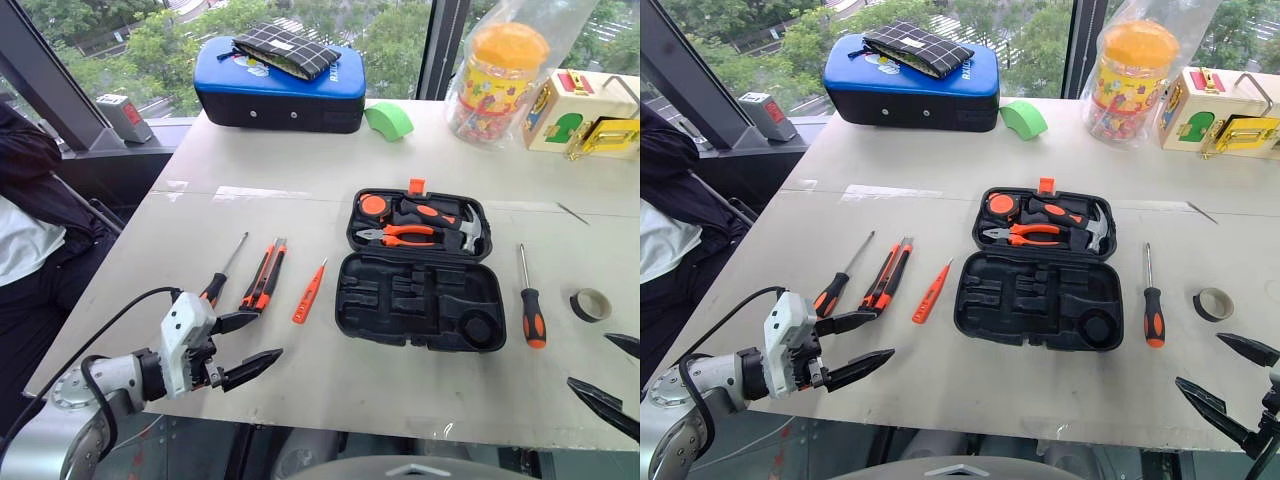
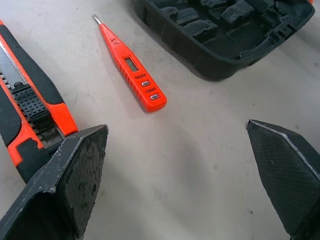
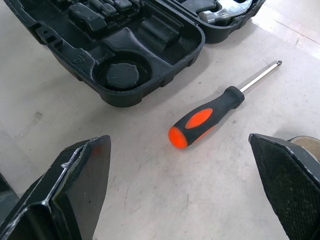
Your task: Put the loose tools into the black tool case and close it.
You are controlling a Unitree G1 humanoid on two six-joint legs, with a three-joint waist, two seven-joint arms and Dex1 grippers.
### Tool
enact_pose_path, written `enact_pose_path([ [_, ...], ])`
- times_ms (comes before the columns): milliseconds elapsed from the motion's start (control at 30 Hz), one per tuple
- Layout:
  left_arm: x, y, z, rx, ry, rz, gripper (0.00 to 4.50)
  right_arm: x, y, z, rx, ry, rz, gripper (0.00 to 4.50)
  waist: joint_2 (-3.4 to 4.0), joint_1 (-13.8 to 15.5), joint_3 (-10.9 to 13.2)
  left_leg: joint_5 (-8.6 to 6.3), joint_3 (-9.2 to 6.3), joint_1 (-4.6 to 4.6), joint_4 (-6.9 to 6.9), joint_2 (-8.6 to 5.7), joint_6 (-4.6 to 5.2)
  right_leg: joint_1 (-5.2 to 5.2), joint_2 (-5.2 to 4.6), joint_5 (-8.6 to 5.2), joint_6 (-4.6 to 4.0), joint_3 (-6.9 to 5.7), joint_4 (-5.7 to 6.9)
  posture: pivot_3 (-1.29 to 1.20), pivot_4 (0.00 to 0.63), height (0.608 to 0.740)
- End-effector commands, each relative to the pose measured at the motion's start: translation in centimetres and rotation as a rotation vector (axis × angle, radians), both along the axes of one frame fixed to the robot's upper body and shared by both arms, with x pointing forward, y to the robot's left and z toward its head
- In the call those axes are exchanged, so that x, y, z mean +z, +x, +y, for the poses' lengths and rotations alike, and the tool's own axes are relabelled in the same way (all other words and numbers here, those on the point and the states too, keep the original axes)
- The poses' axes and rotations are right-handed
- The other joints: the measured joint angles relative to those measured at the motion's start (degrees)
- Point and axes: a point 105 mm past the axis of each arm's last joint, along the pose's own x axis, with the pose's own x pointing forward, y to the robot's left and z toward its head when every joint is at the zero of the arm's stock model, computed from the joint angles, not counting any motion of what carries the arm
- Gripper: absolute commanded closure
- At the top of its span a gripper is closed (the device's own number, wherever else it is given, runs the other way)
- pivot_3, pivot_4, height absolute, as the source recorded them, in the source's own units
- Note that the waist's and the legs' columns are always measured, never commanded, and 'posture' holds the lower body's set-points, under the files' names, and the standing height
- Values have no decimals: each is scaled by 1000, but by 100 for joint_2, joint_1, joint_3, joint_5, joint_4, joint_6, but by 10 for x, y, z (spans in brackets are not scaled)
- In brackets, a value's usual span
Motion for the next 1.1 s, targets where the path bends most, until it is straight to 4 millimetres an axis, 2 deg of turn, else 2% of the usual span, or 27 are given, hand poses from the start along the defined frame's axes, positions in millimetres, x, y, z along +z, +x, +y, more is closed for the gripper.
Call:
enact_pose_path([
  [33,14,5,-4,26,-33,-64,11,11,5,8,38,14,-51,0,0,0,0,0,0,0,0,0,0,0,0,0,0,0,0,0,150,740],
  [200,25,34,20,341,-155,-147,11,27,25,32,124,92,-166,0,-2,-2,-2,1,0,2,7,1,0,3,0,1,1,3,1,0,150,740],
  [367,26,59,71,672,-114,-141,11,56,40,77,323,194,-243,0,-3,-1,-3,1,-5,3,9,1,-1,2,13,14,23,-2,3,0,150,740],
  [467,27,64,92,731,-18,-141,11,67,41,105,463,232,-239,0,-12,-10,-4,2,-7,3,9,1,-1,1,30,14,23,-4,5,0,150,740],
  [567,20,65,99,706,74,-107,11,73,43,120,533,240,-247,0,-25,5,-5,2,-9,1,8,0,-2,1,29,14,23,-7,3,0,150,740],
  [667,4,65,98,629,159,-40,11,77,46,128,561,243,-255,0,-25,17,-5,2,-13,-3,7,-4,-2,0,23,14,22,-13,1,0,150,740],
  [767,-15,72,100,623,187,36,11,72,46,127,567,208,-243,0,-22,24,-4,1,-13,-2,7,-6,-1,1,20,15,21,-15,2,0,150,740],
  [800,-20,72,97,601,194,48,522,71,46,126,561,209,-242,0,-25,22,-6,1,-15,-3,7,-7,-1,1,20,15,21,-17,2,0,150,740],
  [833,-23,72,95,584,198,52,736,70,46,126,555,212,-242,0,-20,22,-10,1,-16,-2,7,-5,-1,1,19,15,21,-17,3,0,150,740],
  [967,-31,74,94,567,191,59,2467,68,48,124,526,209,-246,0,10,13,-25,2,-14,2,7,-5,-1,2,8,16,21,-13,5,0,150,740],
  [1000,-30,75,93,557,182,50,3110,67,49,123,516,209,-248,0,12,13,-26,2,-14,2,7,-5,-1,2,7,16,21,-13,7,0,150,740],
  [1067,-17,82,87,518,116,-6,3686,64,50,119,482,209,-253,0,13,23,-28,2,-15,3,7,-5,-2,2,3,16,21,-14,9,0,150,740],
  [1100,-2,87,77,473,47,-51,3669,62,51,116,456,211,-256,0,14,26,-27,2,-17,2,8,-5,-2,2,3,16,20,-16,10,0,150,740],
])
